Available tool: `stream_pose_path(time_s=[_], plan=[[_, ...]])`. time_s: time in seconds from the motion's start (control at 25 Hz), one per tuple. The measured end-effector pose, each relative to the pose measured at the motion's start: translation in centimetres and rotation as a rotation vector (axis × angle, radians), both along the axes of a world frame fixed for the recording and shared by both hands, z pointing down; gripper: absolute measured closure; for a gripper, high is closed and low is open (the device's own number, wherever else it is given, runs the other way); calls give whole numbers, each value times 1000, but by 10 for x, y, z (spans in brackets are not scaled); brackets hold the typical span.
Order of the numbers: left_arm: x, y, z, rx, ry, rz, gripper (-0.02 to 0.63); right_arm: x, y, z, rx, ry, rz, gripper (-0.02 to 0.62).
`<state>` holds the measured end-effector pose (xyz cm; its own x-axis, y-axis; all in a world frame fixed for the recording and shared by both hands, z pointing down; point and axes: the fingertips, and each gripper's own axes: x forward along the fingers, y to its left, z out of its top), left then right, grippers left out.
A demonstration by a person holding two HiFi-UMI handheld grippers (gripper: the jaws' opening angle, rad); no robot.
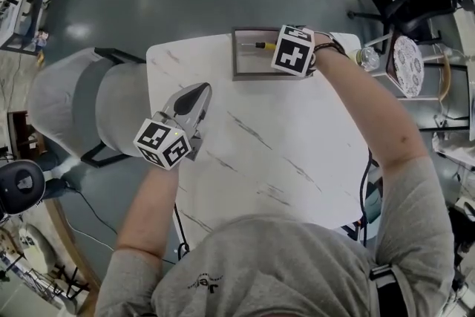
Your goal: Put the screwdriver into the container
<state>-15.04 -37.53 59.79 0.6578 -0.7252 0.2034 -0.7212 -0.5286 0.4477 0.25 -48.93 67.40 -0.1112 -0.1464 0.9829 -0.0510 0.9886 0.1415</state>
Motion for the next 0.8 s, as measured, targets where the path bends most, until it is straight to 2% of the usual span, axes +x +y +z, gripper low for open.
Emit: stream_pose_path(time_s=[0.28, 0.8], plan=[[2, -4, 10, -11, 24, -3, 601, -2, -1, -1, 21, 7, 4, 529], [15, -6, 20, -19, 60, 13, 601, 4, -3, 13, 106, 117, -29, 529]])
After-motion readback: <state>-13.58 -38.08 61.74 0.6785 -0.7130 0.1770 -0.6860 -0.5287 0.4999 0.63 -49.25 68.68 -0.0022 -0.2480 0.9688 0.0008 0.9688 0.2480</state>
